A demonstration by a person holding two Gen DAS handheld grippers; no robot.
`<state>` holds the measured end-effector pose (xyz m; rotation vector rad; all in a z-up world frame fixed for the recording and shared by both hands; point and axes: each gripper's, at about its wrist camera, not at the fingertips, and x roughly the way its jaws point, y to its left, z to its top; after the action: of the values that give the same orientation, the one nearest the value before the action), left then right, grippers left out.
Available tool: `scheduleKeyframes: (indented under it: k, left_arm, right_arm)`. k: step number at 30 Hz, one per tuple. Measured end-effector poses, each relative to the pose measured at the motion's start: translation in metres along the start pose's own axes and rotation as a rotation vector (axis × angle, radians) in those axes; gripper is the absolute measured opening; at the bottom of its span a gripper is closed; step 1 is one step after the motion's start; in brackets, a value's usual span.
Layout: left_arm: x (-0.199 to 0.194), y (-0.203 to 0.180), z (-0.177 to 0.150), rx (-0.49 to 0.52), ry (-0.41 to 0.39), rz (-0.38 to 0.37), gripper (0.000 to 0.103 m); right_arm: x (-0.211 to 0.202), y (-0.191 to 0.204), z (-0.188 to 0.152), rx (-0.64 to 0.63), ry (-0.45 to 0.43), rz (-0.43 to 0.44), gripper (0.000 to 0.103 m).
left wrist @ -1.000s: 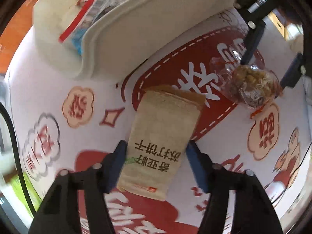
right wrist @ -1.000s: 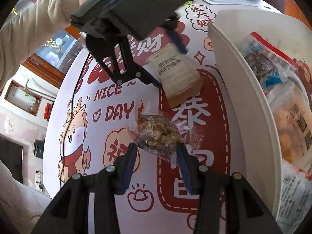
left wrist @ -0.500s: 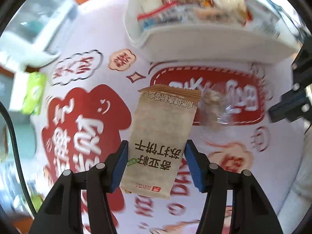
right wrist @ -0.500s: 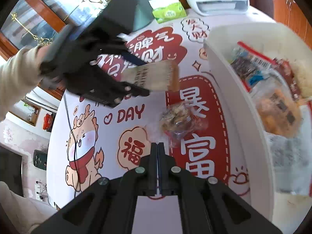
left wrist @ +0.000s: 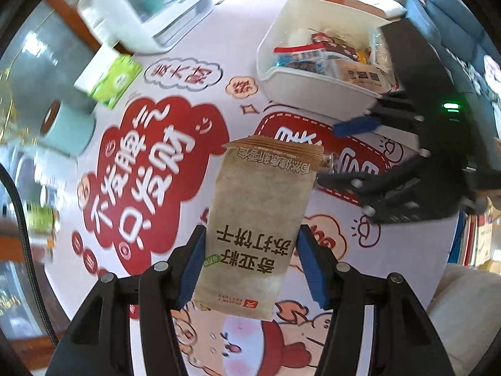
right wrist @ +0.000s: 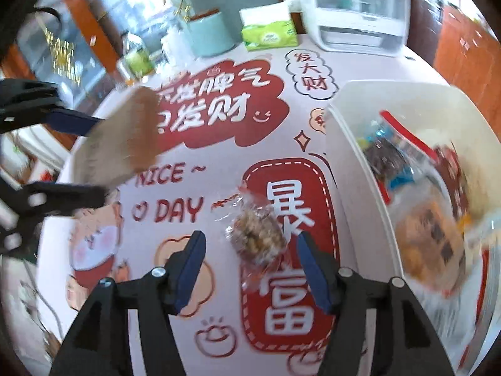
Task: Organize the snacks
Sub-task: 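Grasp the beige soda-cracker pack with the left tool while the right grasps the nut bag, then drop the cracker pack into the tray with the left tool while the right drops the nut bag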
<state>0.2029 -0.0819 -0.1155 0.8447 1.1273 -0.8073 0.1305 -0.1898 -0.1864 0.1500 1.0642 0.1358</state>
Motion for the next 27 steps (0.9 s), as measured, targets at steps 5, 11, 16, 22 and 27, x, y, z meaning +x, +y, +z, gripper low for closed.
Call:
scheduleKeyframes:
  k: [5,11,16,22,27]
  left_arm:
    - [0.001,0.007,-0.018,-0.095,0.003,-0.022,0.056]
    - [-0.001,0.013,-0.038,-0.200,0.000,-0.028,0.056]
    - [-0.006,0.010,-0.043,-0.268,-0.005,-0.023,0.056]
    - [-0.026,-0.006,-0.036,-0.336,-0.037,-0.019,0.056]
    - [-0.053,-0.031,-0.014,-0.362,-0.085,-0.023,0.056]
  right_arm:
    - [0.034,0.005,0.004,-0.116,0.092,-0.060,0.061]
    - [0.054,0.004,-0.003,-0.125,0.146,-0.049,0.057]
    - [0.051,0.004,-0.004,-0.093,0.150,-0.034,0.047]
    - [0.005,0.009,-0.009,-0.061,0.093,0.039,0.047]
    - [-0.065,-0.001,-0.015,-0.053,0.004,0.053,0.047]
